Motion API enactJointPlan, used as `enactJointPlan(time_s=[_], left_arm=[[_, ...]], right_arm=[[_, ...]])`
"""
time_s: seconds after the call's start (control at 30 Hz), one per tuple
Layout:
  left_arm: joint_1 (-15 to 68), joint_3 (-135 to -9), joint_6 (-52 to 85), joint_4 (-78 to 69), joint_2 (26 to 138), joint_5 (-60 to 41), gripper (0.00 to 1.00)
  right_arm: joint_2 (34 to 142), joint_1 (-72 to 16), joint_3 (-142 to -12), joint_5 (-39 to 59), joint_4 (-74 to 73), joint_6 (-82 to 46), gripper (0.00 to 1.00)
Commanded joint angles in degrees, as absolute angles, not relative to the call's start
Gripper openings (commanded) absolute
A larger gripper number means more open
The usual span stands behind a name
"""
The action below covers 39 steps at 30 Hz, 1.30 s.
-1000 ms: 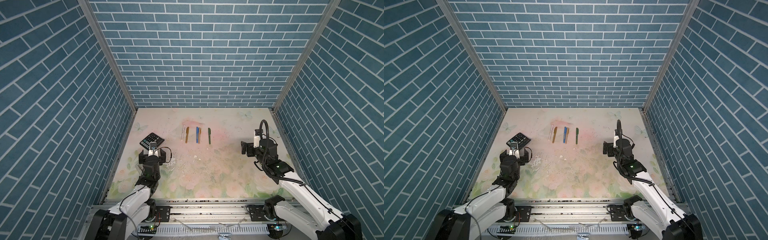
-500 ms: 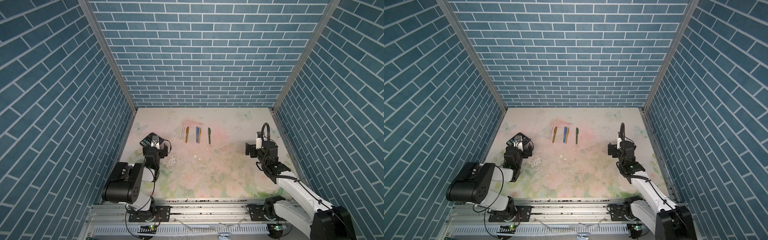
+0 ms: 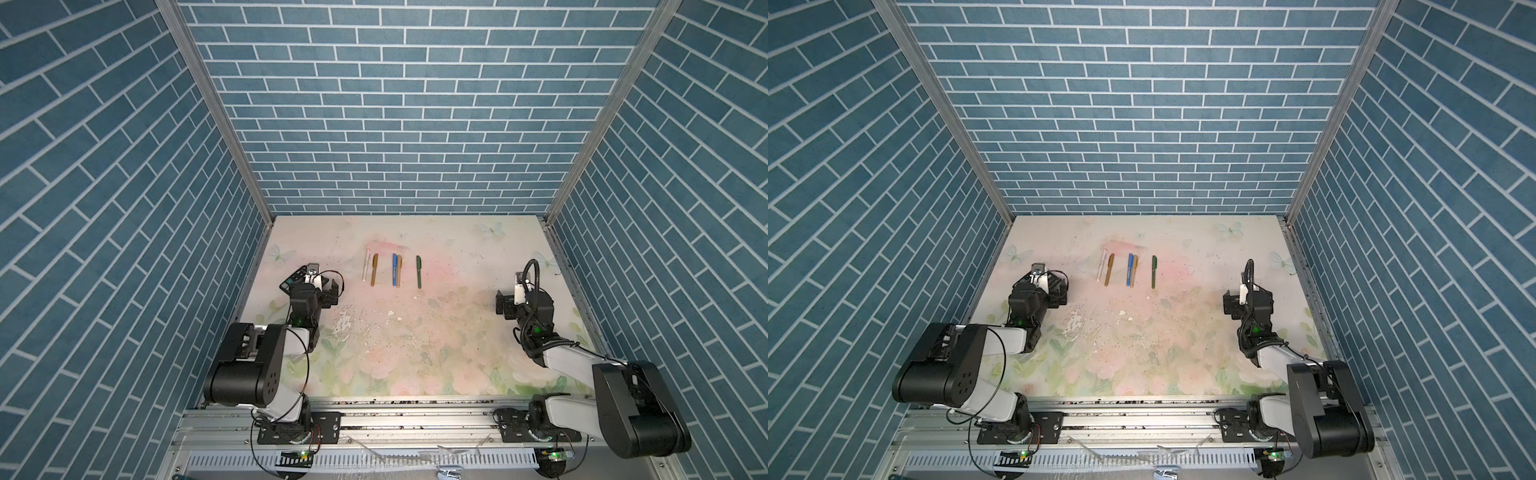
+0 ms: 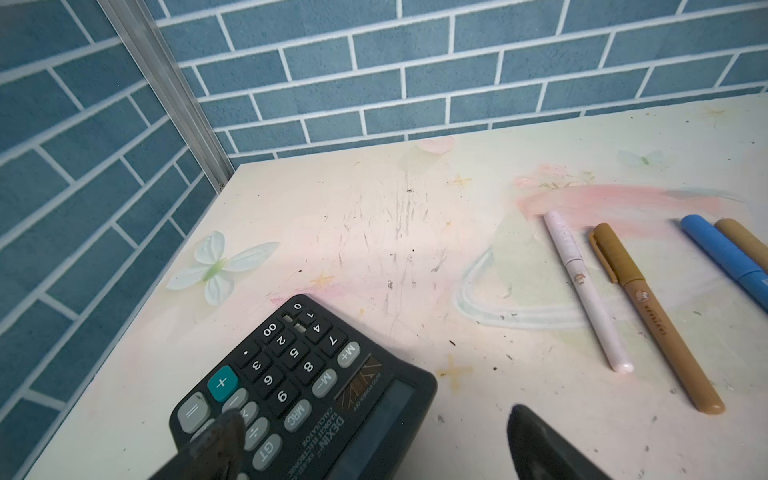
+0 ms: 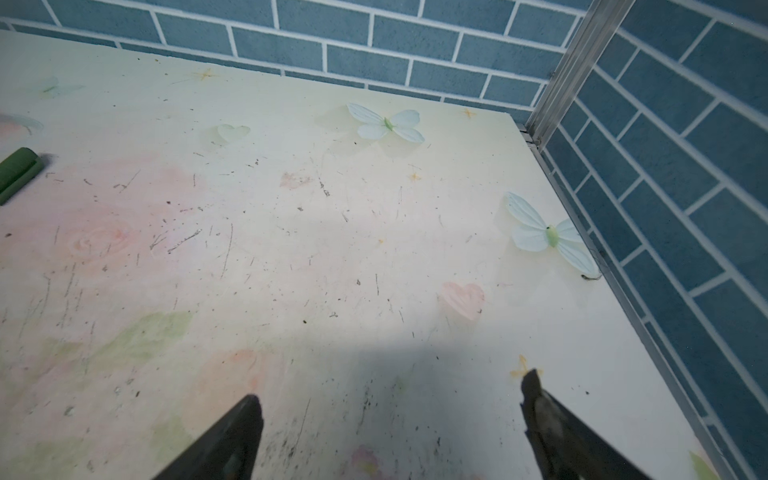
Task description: Insert the pens into the pen caps
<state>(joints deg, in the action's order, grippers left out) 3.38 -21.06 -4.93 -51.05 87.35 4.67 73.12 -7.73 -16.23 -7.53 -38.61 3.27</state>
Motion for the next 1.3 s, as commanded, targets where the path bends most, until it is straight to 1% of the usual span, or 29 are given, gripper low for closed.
enactJointPlan(time_s=[0.0, 0.07, 0.1, 0.13, 0.17, 0.23, 0.27, 0.3, 0.33, 0.37, 0.4, 0.43, 0.47, 0.5, 1.27], left_arm=[[3.07, -21.54, -5.19, -50.51, 87.54, 3.91, 1.00], [3.08, -21.55, -5.20, -50.53, 87.54, 3.85, 1.00], [3.05, -21.57, -5.21, -50.54, 87.54, 3.88, 0.99], [3.01, -21.53, -5.25, -50.53, 87.54, 3.84, 0.99], [3.07, -21.54, -5.20, -50.54, 87.54, 3.84, 1.00], [2.99, -21.61, -5.19, -50.47, 87.54, 3.80, 1.00], [3.04, -21.63, -5.19, -50.45, 87.54, 3.86, 1.00], [2.99, -21.61, -5.15, -50.45, 87.54, 3.86, 1.00], [2.99, -21.70, -5.19, -50.49, 87.54, 3.86, 1.00], [2.99, -21.66, -5.19, -50.48, 87.54, 3.80, 0.99], [2.99, -21.71, -5.19, -50.43, 87.55, 3.82, 1.00], [2.99, -21.63, -5.19, -50.45, 87.54, 3.84, 1.00], [2.99, -21.66, -5.23, -50.38, 87.55, 3.86, 1.00], [2.99, -21.69, -5.19, -50.40, 87.54, 3.85, 1.00], [2.99, -21.69, -5.19, -50.45, 87.54, 3.86, 1.00]], right_arm=[[75.14, -5.99, -15.56, -4.19, -49.64, 3.94, 0.99], [77.81, -4.54, -15.35, -2.94, -53.06, 3.92, 0.99], [80.78, -3.69, -15.11, -1.94, -56.39, 4.03, 0.99], [83.20, -3.44, -14.92, -3.06, -59.86, 3.74, 0.99], [84.13, -3.15, -14.69, -6.74, -60.79, 2.02, 0.99], [88.88, -2.15, -15.15, -9.06, -65.23, 0.08, 0.98], [89.78, -2.24, -16.28, -11.86, -64.91, 0.03, 0.99], [87.37, -1.94, -18.22, -12.67, -56.74, -2.17, 0.99], [88.76, -1.05, -19.54, -12.80, -56.62, -2.60, 0.98], [88.69, -0.88, -21.15, -13.75, -53.07, -3.54, 0.99], [88.29, -0.16, -21.12, -12.55, -52.49, -4.21, 0.99], [88.99, 0.02, -21.01, -12.88, -54.10, -3.98, 0.99], [88.02, 0.04, -21.17, -12.98, -51.98, -4.55, 0.99], [88.87, 0.09, -20.85, -13.39, -54.09, -4.17, 0.99], [88.61, 0.09, -21.49, -13.39, -52.34, -4.44, 0.99]])
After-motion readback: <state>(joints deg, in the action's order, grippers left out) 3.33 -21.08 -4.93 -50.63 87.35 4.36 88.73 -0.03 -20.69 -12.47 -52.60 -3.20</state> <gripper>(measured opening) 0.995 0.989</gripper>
